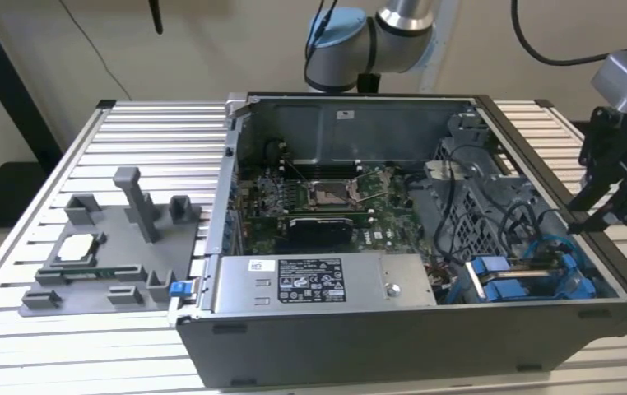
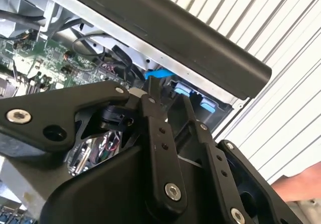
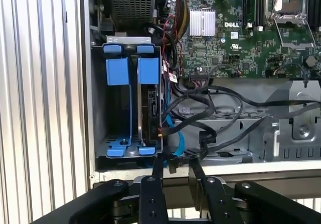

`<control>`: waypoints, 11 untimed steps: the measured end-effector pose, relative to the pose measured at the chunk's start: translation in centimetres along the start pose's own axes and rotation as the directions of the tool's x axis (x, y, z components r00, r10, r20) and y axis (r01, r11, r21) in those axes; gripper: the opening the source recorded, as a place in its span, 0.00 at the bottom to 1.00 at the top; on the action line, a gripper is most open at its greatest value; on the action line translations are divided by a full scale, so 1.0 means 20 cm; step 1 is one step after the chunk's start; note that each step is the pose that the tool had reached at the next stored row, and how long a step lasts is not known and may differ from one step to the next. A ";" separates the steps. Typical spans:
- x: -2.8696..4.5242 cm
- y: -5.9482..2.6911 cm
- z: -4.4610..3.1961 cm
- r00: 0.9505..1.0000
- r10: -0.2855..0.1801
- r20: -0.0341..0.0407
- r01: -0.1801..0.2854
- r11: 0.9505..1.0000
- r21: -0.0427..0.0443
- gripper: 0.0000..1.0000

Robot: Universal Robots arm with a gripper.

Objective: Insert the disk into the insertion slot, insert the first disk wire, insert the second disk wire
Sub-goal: 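Insert the second disk wire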

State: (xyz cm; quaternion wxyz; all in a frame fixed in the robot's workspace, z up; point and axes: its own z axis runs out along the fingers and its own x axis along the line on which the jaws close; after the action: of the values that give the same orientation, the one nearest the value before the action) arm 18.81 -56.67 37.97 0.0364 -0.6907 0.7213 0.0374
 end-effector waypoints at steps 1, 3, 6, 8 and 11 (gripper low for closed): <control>0.000 -0.001 0.004 1.000 0.000 0.000 0.000 1.000 0.000 1.00; 0.000 -0.005 0.013 1.000 0.000 -0.002 0.000 1.000 0.000 1.00; 0.001 -0.011 0.021 1.000 0.000 -0.017 0.000 1.000 -0.003 1.00; 0.001 -0.017 0.028 1.000 0.000 -0.026 -0.001 1.000 -0.005 1.00; 0.002 -0.019 0.037 1.000 0.000 -0.030 -0.001 1.000 -0.007 1.00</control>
State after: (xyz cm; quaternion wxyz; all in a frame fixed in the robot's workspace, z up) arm 19.18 -56.66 37.22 0.0230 -0.6911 0.7218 0.0296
